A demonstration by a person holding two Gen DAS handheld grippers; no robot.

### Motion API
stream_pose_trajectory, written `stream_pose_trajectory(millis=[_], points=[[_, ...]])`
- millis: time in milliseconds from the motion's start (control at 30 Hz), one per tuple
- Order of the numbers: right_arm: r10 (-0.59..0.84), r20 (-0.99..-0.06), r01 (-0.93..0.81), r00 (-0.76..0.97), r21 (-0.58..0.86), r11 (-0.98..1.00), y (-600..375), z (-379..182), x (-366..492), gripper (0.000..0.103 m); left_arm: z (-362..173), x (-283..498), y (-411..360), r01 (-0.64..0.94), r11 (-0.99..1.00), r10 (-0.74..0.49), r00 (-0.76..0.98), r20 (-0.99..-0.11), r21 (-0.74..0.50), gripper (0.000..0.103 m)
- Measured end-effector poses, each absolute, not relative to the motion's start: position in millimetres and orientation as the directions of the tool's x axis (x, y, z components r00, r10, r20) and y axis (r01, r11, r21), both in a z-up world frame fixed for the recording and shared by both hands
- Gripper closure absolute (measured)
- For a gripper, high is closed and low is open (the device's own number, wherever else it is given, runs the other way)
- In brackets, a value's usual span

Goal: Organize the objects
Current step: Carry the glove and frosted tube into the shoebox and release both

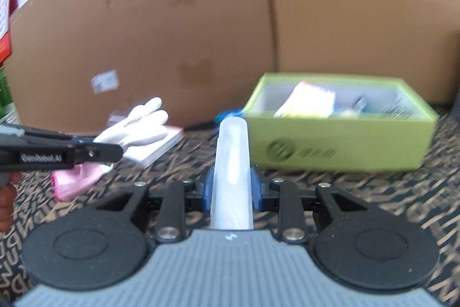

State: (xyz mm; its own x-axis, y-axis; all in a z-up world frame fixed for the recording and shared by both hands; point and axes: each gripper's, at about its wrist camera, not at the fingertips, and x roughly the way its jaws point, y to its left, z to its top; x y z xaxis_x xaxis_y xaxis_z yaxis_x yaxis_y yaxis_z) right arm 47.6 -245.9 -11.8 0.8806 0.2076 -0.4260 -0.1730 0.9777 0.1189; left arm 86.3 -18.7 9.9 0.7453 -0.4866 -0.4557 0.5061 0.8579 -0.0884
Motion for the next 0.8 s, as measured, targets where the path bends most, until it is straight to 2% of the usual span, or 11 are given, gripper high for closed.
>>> stream_pose_trajectory(millis=[133, 333, 500, 667, 700, 733, 767, 800], points=[[0.113, -0.378, -0.091, 0.919, 0.077, 0.993, -277.3, 6.8, 53.7, 0.076, 38.8, 108.1, -58.6, 0.568, 0.815, -0.560, 0.719, -0.411, -0.117, 0.095], [-0.018, -0.336, 0.027, 0.942, 0.023, 0.999, -324.0, 22.3, 83.4, 0.076, 62.6, 152.5, -132.6, 0.631, 0.758, -0.638, 0.661, -0.395, -0.168, 0.095], [-0.098, -0.334, 0.101, 0.938, -0.007, 0.995, -360.1, 23.1, 124.4, 0.076, 56.3, 189.8, -193.4, 0.630, 0.758, -0.637, 0.660, -0.398, -0.169, 0.095], [-0.147, -0.331, 0.152, 0.932, -0.011, 0.988, -387.5, 18.6, 161.2, 0.076, 45.1, 217.4, -222.2, 0.633, 0.756, -0.640, 0.660, -0.395, -0.168, 0.095], [-0.150, -0.337, 0.155, 0.930, -0.010, 0.988, -392.8, 15.6, 169.7, 0.075, 40.3, 220.7, -225.5, 0.626, 0.763, -0.632, 0.671, -0.389, -0.160, 0.091], [-0.140, -0.354, 0.148, 0.925, -0.005, 0.989, -397.7, 11.5, 177.1, 0.072, 34.5, 224.5, -225.9, 0.620, 0.767, -0.627, 0.672, -0.395, -0.164, 0.067], [-0.129, -0.379, 0.135, 0.916, -0.010, 0.991, -400.8, 6.2, 183.7, 0.055, 29.1, 227.8, -222.3, 0.600, 0.779, -0.613, 0.670, -0.418, -0.180, 0.032], [-0.141, -0.395, 0.142, 0.908, -0.026, 0.990, -401.7, 0.8, 185.3, 0.041, 23.6, 228.1, -214.2, 0.574, 0.793, -0.599, 0.675, -0.431, -0.203, 0.022]])
